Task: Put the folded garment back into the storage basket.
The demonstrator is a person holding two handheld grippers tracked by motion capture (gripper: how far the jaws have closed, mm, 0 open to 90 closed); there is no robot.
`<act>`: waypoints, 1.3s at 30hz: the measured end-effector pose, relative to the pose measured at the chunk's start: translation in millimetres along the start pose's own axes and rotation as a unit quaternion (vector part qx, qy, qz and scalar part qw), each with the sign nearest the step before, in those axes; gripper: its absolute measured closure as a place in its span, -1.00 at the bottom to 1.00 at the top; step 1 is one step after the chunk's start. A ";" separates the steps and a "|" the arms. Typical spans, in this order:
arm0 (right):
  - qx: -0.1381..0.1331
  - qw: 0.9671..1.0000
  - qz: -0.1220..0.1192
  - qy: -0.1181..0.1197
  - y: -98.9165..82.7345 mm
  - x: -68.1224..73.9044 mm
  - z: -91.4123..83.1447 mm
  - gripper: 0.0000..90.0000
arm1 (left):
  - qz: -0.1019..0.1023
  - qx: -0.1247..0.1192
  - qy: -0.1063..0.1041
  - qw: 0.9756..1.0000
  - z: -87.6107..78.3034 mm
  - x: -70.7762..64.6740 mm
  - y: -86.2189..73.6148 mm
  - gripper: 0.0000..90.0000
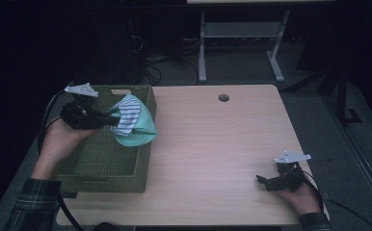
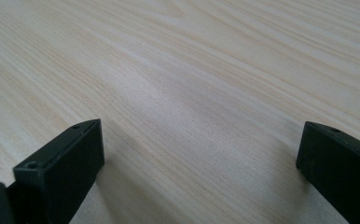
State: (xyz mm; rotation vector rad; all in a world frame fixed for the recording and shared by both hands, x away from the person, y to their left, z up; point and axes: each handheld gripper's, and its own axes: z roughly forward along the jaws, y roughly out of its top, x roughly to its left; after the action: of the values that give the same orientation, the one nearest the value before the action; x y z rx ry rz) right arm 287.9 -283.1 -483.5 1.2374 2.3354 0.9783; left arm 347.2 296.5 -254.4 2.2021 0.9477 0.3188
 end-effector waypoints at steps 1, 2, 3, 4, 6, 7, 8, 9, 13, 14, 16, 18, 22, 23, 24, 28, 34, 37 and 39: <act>0.000 1.000 0.000 0.000 0.0 0.0 0.0 -0.99 | -0.003 -0.001 0.003 1.000 -2.2 2.6 -2.5 0.67; 0.000 1.000 0.000 0.000 0.0 0.0 0.0 -0.99 | -0.008 -0.002 0.006 1.000 -4.3 4.9 -5.0 0.67; 0.000 1.000 0.000 0.000 0.0 0.0 0.0 -0.99 | -0.013 -0.004 0.008 1.000 -6.2 7.5 -7.6 0.67; 0.000 1.000 -0.001 -0.001 0.0 -0.2 0.0 -0.99 | -0.020 -0.006 0.015 1.000 -8.9 12.1 -12.3 0.67; -0.001 1.000 -0.002 -0.001 0.0 -0.2 0.1 -0.99 | -0.025 -0.004 0.019 0.999 -9.7 15.2 -15.8 0.67; -0.001 1.000 -0.003 -0.001 0.0 -0.4 0.2 -0.99 | -0.029 -0.003 0.022 0.999 -9.7 17.5 -18.7 0.67; -0.001 1.000 -0.003 -0.001 0.0 -0.4 0.2 -0.99 | -0.036 -0.002 0.024 0.999 -8.5 21.1 -23.7 0.67; -0.001 1.000 -0.003 -0.001 0.0 -0.4 0.1 -0.99 | -0.040 0.000 0.024 0.999 -6.9 23.3 -27.0 0.67; -0.001 1.000 -0.003 -0.001 0.0 -0.4 0.1 -0.99 | -0.047 0.003 0.024 0.999 -2.2 28.0 -34.1 0.67; -0.001 1.000 -0.002 -0.001 0.1 -0.3 0.1 -0.99 | -0.051 0.005 0.024 0.998 -0.3 29.3 -36.3 0.67; -0.001 1.000 -0.003 0.000 0.0 -0.5 0.1 -0.99 | -0.055 0.008 0.027 0.998 3.0 32.0 -40.4 0.67; -0.001 1.000 -0.002 0.000 0.0 -0.4 0.1 -0.99 | -0.063 0.010 0.031 0.997 6.0 36.2 -46.7 0.67; -0.001 1.000 -0.003 0.000 0.1 -0.4 0.1 -0.99 | -0.071 0.014 0.035 0.997 11.3 41.1 -56.0 0.67; -0.001 1.000 -0.003 0.000 0.0 -0.4 0.1 -0.99 | -0.071 0.014 0.035 0.997 11.3 41.1 -56.0 0.67; -0.001 1.000 -0.003 0.000 0.1 -0.4 0.1 -0.99 | -0.074 0.016 0.034 0.997 13.1 42.2 -58.2 0.67; -0.001 1.000 -0.002 0.000 0.1 -0.3 0.1 -0.99 | -0.080 0.027 0.034 0.996 25.4 46.7 -67.8 0.67; -0.001 1.000 -0.001 0.000 0.1 -0.2 0.1 -0.99 | -0.082 0.048 0.036 0.995 43.9 51.4 -77.0 0.67; -0.001 1.000 -0.002 0.000 0.1 -0.3 0.1 -0.99 | -0.085 0.055 0.034 0.994 52.3 53.1 -80.5 0.67; -0.001 1.000 -0.002 0.000 0.1 -0.2 0.1 -0.99 | -0.084 0.058 0.033 0.994 54.4 53.7 -81.2 0.67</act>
State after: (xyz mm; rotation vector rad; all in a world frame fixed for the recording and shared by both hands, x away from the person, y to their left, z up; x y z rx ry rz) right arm 288.1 -283.2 -483.6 1.2325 2.3343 0.9789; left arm 366.8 345.9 -352.5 2.2093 1.2073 0.2629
